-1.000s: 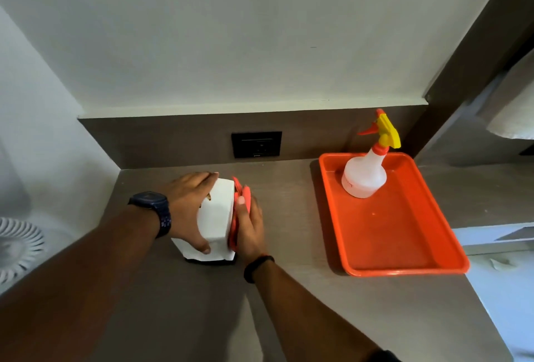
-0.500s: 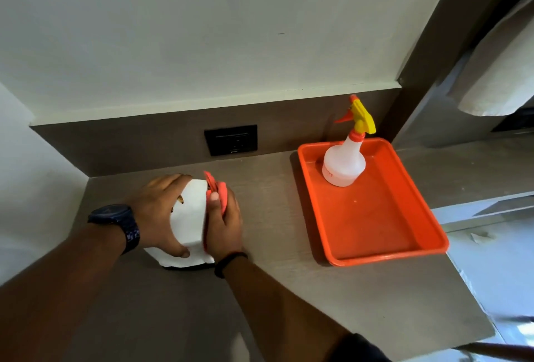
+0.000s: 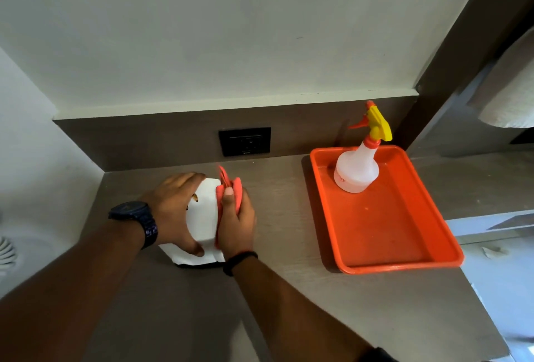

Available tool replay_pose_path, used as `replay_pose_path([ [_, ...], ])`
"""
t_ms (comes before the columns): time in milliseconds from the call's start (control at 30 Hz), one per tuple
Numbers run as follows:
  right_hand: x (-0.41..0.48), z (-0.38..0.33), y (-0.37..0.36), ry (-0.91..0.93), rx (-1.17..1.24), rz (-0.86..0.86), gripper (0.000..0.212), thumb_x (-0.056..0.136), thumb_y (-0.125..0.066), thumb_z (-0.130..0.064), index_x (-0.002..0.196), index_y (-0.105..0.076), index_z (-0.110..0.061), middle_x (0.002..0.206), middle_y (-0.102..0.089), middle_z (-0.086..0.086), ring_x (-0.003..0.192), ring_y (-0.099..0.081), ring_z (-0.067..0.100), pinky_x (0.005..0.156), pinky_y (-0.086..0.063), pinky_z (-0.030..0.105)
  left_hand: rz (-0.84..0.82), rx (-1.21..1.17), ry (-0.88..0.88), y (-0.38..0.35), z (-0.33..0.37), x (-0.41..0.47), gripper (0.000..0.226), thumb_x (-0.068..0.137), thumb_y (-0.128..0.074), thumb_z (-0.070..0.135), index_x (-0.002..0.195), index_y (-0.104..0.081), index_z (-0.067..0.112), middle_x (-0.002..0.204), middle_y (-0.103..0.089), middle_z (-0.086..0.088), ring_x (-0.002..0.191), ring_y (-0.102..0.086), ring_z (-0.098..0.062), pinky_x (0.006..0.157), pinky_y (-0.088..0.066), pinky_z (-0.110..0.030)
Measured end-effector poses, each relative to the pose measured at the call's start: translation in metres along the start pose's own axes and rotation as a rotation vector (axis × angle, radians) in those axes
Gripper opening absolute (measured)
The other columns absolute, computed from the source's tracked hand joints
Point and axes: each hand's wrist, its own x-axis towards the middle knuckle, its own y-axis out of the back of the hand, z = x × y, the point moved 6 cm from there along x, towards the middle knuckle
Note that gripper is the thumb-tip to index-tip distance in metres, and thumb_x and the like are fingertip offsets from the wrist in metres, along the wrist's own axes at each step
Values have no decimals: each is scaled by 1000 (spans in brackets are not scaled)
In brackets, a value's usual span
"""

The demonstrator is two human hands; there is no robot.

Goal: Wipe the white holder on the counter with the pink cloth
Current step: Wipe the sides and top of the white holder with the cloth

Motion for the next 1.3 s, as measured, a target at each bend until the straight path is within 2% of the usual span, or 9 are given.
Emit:
replay_pose_path([
  [133,27,1,-4,-73,-46,-58,55,88,-46,-55,138,-49,-31,134,-62,-1,126,-55,20,110,-41,46,0,-8,20,-3,0,2,139,30,-89,59,144,-19,20,148,-31,0,131,-33,-22,107,-34,-34],
  [233,23,16,0,-184,-53,-33,54,90,-42,-56,140,-45,-34,139,-58,1,130,-51,24,112,-38,48,-6,-5,21,-4,0,3,142,30,-88,60,145,-16,19,151,-28,-1,133,-31,-22,109,-33,-35],
  [333,1,29,6,-218,-6,12,66,79,-41,-66,139,-44,-38,140,-56,-3,129,-50,21,112,-38,49,-9,6,17,-3,-1,3,142,28,-84,64,145,-15,21,150,-28,0,135,-29,-22,110,-33,-37],
  [533,2,11,1,-62,11,-1,68,78,-47,-68,136,-49,-32,131,-61,-5,123,-56,17,106,-46,46,5,5,18,-4,-4,3,142,20,-72,74,142,-21,22,147,-34,1,132,-33,-22,109,-36,-41],
  [667,23,5,0,-109,-61,-34,49,95,-44,-50,139,-47,-29,136,-60,2,128,-53,22,110,-41,45,-13,-1,16,-5,-2,3,142,27,-84,65,145,-18,19,150,-30,-1,136,-28,-22,112,-31,-38],
  [800,14,19,3,-193,-69,7,53,91,-41,-57,139,-45,-35,137,-60,1,129,-52,25,112,-38,49,-9,10,23,-6,-3,3,145,29,-85,65,146,-13,19,153,-26,-1,137,-27,-22,114,-30,-38],
  [933,-9,24,7,-149,1,56,65,78,-47,-67,135,-49,-37,131,-62,-7,122,-57,16,107,-46,46,-25,-10,21,-6,-3,4,145,25,-79,69,145,-15,21,151,-28,-1,137,-28,-23,113,-32,-43],
  [1067,7,3,4,-40,-14,-5,57,86,-50,-54,135,-51,-27,123,-62,-9,120,-56,14,105,-46,42,6,-27,12,-6,-4,2,141,24,-79,68,143,-20,21,148,-32,-1,134,-31,-23,111,-33,-41],
  [1300,15,19,4,-188,-65,-5,72,73,-42,-72,137,-46,-39,136,-61,-2,127,-54,23,110,-40,50,-12,-28,27,-7,-3,2,143,33,-89,59,147,-13,18,154,-24,-3,141,-21,-24,116,-25,-39],
])
